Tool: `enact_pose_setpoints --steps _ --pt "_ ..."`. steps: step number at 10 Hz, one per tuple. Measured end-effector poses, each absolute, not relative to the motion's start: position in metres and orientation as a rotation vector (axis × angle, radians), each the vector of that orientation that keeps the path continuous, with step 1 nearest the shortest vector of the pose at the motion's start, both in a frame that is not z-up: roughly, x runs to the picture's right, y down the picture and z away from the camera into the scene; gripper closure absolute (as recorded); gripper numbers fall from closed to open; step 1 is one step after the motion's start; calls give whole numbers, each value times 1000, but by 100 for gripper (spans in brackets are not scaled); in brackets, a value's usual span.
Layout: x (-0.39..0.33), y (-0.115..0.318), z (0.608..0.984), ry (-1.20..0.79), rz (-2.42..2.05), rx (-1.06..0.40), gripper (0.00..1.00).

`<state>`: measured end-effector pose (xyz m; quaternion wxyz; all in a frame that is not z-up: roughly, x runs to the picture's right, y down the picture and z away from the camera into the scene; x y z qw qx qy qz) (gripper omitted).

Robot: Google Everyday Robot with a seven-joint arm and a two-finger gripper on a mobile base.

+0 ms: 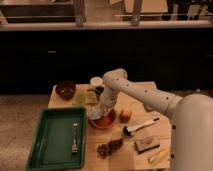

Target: Wipe red bowl with towel

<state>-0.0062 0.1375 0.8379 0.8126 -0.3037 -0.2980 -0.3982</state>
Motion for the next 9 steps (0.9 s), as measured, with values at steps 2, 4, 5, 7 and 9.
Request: enact_pose_setpoints --steps 2,4,5,7,9 --pt "-2 151 831 -639 -851 -687 99" --pt "15 160 825 -628 -835 -720 99" --pt "26 162 822 -617 -819 -730 99" --pt "47 160 819 -592 -781 -737 99" --pt "61 150 821 -567 -751 -725 99"
